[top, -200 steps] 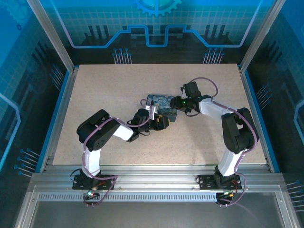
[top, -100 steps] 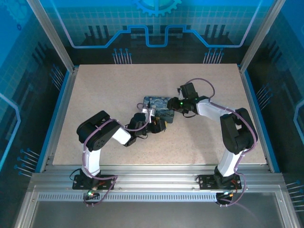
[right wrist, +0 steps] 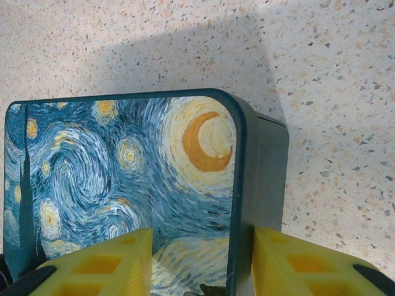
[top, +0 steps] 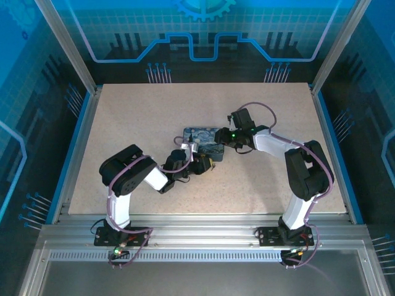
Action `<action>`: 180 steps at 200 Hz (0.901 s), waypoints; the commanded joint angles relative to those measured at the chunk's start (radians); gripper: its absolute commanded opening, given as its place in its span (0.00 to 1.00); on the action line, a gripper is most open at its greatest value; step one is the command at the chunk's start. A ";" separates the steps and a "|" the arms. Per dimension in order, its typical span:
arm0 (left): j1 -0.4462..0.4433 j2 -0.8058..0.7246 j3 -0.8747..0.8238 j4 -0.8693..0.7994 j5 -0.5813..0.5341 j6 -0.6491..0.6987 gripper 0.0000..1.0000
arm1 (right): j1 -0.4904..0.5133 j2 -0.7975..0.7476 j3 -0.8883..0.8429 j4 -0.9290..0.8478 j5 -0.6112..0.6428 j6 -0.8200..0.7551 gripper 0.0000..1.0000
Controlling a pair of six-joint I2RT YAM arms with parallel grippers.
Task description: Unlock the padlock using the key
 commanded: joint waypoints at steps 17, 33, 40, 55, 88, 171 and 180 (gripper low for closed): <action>0.025 -0.018 -0.020 0.074 0.001 -0.019 0.25 | 0.020 0.016 -0.014 -0.036 0.002 -0.001 0.44; 0.031 -0.023 -0.024 0.071 0.005 -0.023 0.25 | 0.020 0.019 -0.014 -0.033 0.001 -0.001 0.43; 0.034 -0.026 -0.026 0.067 0.007 -0.024 0.23 | 0.020 0.020 -0.014 -0.033 0.002 0.000 0.43; 0.042 -0.034 -0.031 0.057 0.014 -0.027 0.19 | 0.019 0.022 -0.013 -0.031 0.002 0.000 0.43; 0.055 -0.043 -0.042 0.041 0.037 -0.033 0.06 | 0.015 0.022 -0.015 -0.028 0.000 0.000 0.43; 0.103 -0.191 0.051 -0.391 0.228 -0.022 0.00 | 0.009 0.100 0.065 -0.028 -0.018 -0.023 0.42; 0.108 -0.218 0.079 -0.472 0.248 -0.001 0.00 | 0.009 0.111 0.084 -0.035 -0.017 -0.028 0.42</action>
